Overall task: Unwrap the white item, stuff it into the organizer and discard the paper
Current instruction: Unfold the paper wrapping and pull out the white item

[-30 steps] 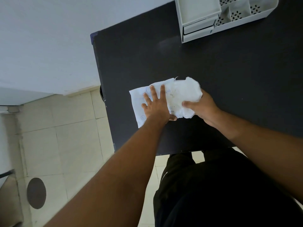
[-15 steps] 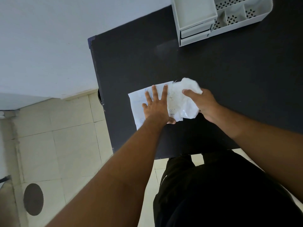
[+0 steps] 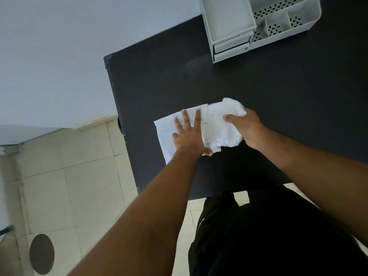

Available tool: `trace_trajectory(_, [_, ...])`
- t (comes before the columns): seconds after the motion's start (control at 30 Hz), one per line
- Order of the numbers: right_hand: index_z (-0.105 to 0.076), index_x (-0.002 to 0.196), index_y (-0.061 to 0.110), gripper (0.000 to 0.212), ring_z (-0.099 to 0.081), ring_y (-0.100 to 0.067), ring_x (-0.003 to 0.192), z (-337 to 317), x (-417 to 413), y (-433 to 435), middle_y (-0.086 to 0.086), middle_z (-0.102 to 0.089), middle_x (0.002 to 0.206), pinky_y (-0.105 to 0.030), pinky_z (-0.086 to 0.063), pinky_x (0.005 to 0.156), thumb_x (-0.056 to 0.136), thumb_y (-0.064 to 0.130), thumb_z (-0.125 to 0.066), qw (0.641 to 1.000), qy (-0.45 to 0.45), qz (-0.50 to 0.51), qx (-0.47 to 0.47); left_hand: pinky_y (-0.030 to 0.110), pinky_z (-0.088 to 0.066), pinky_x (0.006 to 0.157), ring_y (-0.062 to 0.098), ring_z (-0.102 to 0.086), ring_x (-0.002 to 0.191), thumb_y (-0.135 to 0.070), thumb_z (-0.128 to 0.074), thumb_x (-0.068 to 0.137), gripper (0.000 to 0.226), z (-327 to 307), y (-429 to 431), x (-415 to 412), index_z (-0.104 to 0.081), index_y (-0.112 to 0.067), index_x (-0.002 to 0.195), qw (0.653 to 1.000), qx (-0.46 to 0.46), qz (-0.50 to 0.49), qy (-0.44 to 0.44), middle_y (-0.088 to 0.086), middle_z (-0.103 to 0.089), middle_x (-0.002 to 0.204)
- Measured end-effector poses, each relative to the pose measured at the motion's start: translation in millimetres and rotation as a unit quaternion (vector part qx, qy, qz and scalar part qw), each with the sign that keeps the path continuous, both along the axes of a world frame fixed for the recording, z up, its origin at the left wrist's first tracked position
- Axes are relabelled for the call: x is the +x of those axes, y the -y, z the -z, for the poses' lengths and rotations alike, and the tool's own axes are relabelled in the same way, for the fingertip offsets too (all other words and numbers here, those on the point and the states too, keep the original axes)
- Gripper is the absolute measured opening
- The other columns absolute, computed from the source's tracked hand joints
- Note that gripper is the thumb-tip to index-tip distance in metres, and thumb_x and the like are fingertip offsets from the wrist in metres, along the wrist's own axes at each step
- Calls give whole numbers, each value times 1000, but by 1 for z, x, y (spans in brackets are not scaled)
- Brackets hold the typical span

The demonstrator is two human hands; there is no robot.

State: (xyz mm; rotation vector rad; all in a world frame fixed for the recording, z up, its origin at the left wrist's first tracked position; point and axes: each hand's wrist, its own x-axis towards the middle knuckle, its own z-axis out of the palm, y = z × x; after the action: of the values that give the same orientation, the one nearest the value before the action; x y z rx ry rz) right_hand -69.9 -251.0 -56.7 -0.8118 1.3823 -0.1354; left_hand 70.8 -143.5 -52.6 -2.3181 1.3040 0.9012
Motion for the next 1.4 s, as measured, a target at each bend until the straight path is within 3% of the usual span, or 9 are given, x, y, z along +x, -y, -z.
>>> trace_trajectory(0.17, [-62,128,27,46,-67,-21,108,-1,-7,-3,1,-69,116,-41,-57,89,85,14,-69,999,22,22,-18,63,-30,112,45,16,151,-61,-88,60,147,0,0,0,20,-34,156,1000,3,1,-1,11,25,164])
trace_trajectory(0.3, [-54,131,46,66,-64,-23,114,-3,-19,-3,4,-64,129,-52,-60,85,85,2,-69,989,123,-35,77,63,-30,112,45,15,151,-62,-87,60,146,0,0,0,19,-34,156,1000,0,2,1,12,24,165])
trace_trajectory(0.43, [-53,135,38,72,-65,-23,115,-1,-31,-3,2,-67,126,-47,-61,82,82,-8,-65,992,106,-20,67,63,-31,112,46,15,151,-60,-89,58,148,-1,0,1,19,-34,156,1000,2,0,1,12,24,165])
trace_trajectory(0.67, [-60,129,28,56,-68,-22,110,1,-37,-10,0,-70,121,-44,-61,80,83,-3,-66,993,102,54,35,62,-31,112,46,15,151,-60,-90,58,150,-1,2,0,20,-34,156,1000,10,0,2,12,26,164])
trace_trajectory(0.8, [-59,130,30,58,-69,-20,109,2,-39,-19,2,-70,120,-45,-61,81,82,-1,-70,991,96,95,2,62,-29,113,45,16,151,-59,-90,59,149,-1,2,-1,21,-34,156,1000,16,-2,1,11,27,164])
trace_trajectory(0.93, [-54,130,41,64,-68,-15,111,1,-39,-24,7,-68,126,-44,-61,80,85,-1,-72,985,160,50,29,62,-29,113,46,15,151,-58,-90,60,149,-3,4,-2,21,-33,156,1000,18,-5,4,12,27,164])
trace_trajectory(1.13, [-52,136,29,68,-67,-14,110,2,-39,-25,6,-68,120,-31,-62,70,82,-6,-74,992,113,48,-9,61,-29,113,46,13,151,-55,-91,59,150,-5,4,-3,21,-34,156,1000,25,-8,5,12,27,164])
trace_trajectory(1.23, [-51,137,32,72,-65,-15,113,4,-37,-23,5,-66,124,-43,-61,85,80,-6,-72,992,93,66,-49,62,-28,113,46,14,151,-55,-92,59,150,-5,4,-4,21,-34,156,1000,23,-10,2,12,27,164])
trace_trajectory(1.4, [-54,129,37,68,-67,-16,110,4,-36,-28,2,-66,123,-50,-60,85,79,-9,-66,990,96,89,-61,63,-28,113,45,14,151,-55,-92,59,151,-4,4,-3,22,-34,156,1000,24,-14,-1,11,27,164])
